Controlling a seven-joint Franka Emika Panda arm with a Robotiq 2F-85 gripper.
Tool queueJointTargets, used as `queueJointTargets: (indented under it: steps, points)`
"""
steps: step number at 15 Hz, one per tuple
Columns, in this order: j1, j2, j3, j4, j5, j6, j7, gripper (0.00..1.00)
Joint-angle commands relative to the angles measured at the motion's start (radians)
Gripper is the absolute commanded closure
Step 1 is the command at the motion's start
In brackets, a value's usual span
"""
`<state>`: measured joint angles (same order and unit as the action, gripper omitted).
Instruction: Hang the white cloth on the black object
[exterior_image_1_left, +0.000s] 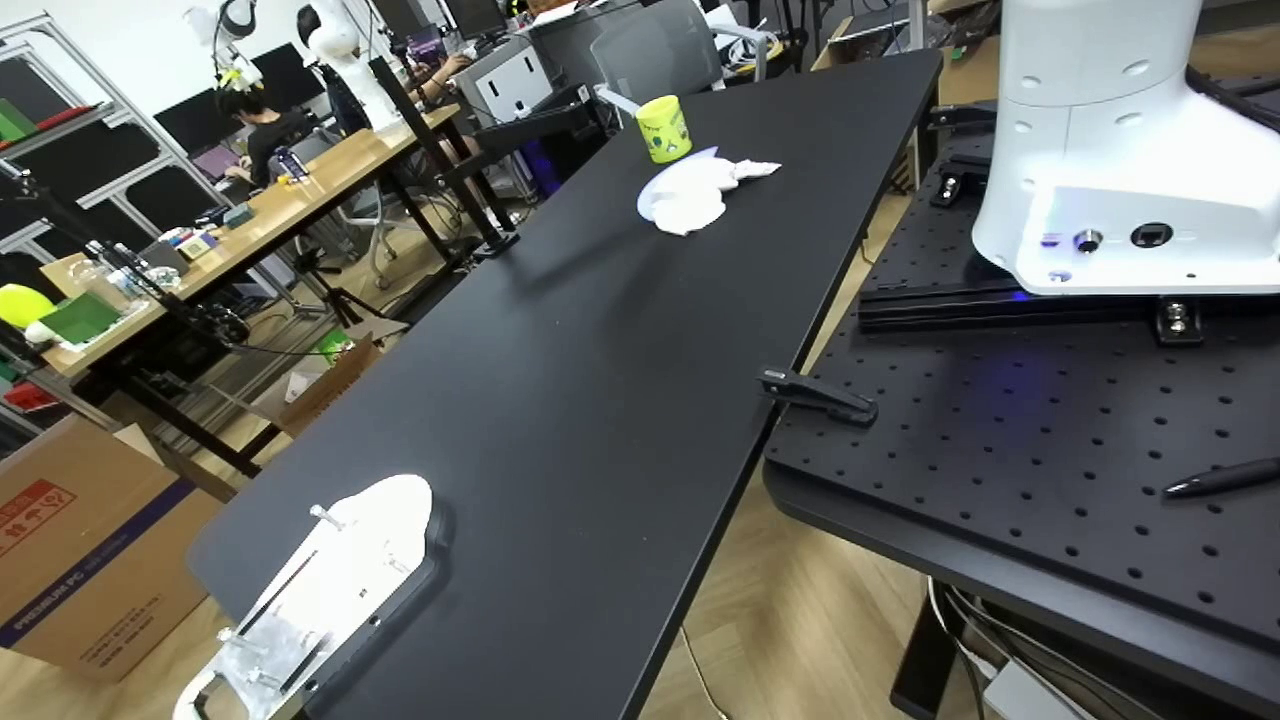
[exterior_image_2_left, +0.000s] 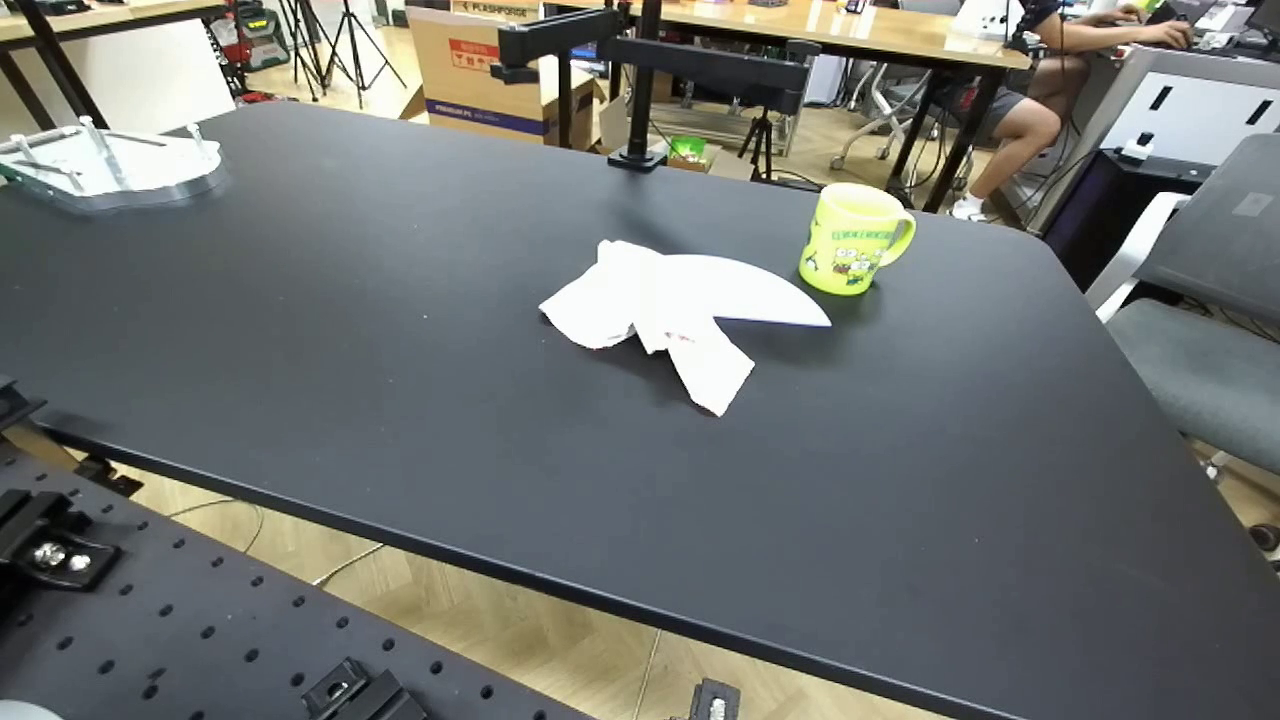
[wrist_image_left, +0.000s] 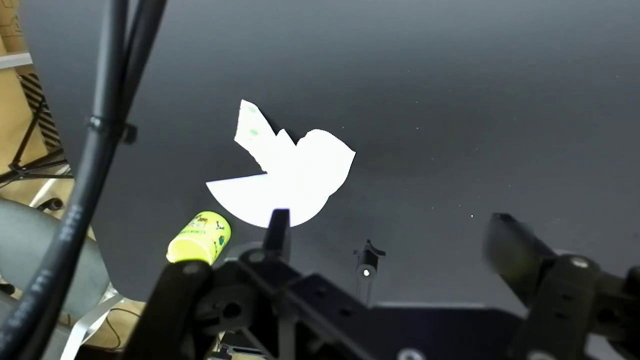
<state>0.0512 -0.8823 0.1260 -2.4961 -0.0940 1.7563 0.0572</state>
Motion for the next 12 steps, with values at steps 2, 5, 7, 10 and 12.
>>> queueJointTargets:
  steps: [2,5,7,10,12]
  points:
    - [-0.019,0.033,-0.091,0.004,-0.021,0.074,-0.063,0.00]
    - [-0.062,0.075,-0.211,0.008,-0.036,0.150,-0.166,0.00]
    - [-0.064,0.127,-0.310,0.019,-0.026,0.184,-0.300,0.00]
    - [-0.072,0.234,-0.415,0.061,-0.018,0.192,-0.464,0.00]
    - [-0.092,0.175,-0.386,0.008,-0.012,0.204,-0.436,0.00]
